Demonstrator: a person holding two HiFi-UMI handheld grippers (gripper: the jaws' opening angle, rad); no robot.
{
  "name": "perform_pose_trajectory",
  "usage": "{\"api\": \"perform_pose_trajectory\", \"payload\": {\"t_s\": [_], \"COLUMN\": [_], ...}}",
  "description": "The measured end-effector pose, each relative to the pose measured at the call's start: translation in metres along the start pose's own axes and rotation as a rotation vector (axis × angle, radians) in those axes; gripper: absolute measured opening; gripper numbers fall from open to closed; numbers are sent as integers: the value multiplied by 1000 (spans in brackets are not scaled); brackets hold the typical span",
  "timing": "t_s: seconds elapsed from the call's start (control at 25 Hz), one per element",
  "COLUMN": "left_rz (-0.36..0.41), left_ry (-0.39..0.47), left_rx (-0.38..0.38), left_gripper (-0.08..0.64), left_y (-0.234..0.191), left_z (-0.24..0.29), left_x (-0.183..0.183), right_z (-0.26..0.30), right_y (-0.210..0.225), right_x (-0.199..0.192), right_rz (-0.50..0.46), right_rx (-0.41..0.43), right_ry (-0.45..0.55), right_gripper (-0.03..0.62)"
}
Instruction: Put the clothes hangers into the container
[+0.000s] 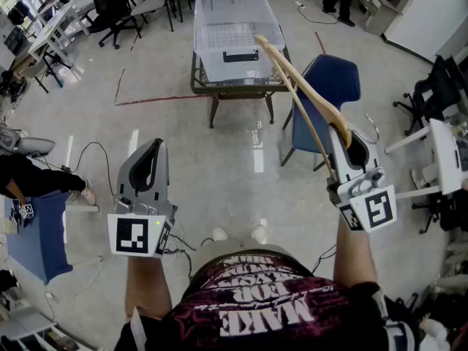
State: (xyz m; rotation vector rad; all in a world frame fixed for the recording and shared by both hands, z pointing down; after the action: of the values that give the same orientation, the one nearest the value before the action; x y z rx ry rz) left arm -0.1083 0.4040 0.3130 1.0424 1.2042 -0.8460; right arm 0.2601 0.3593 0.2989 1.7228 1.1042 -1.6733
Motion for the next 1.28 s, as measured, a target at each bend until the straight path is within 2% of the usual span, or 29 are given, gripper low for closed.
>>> {"api": "perform_pose_trajectory", "payload": {"t_s": [0.24,0.48,0.64,0.92,1.08,1.2,1.28], "left_rz": [-40,-37,-71,-35,-30,-11,-24], "left_ry": [-12,-6,-17,-27,-24,-18,-5], "left_rx": [-7,-38,-60,-72,-79,-67,-55], "left_gripper": [6,6,6,6,6,6,6], "left_y": [-39,-66,-82,-79,-86,-92,-97], "left_z": [-22,-30,-28,-11,5,23,38], "left_x": [-11,-28,-42,-51,-58,-51,-43], "right_z": [19,19,22,30,47,61,72], "right_y": [-38,-62,-71,-59,-57,-44,-30], "right_x": [14,24,22,12,2,-5,-10], "right_rz": [0,29,47,75,51,46,52], "right_rx": [6,-41,-81,-98,-88,-84,-75], "right_ry": [-29,-18,-41,-57,-32,-31,-31], "right_gripper": [61,61,61,61,61,61,61]}}
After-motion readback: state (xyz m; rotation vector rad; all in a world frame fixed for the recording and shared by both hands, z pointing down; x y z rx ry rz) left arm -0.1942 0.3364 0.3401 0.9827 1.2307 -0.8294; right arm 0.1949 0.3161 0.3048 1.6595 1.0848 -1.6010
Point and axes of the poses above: the fingertips, and each gripper's own axes: z forward along the fingers, y to its right, x out of its top, the point moved 8 cm from there along -z, backward along the fingers, and after that the axes turned 1 degree about -y, right-handed, at the moved point
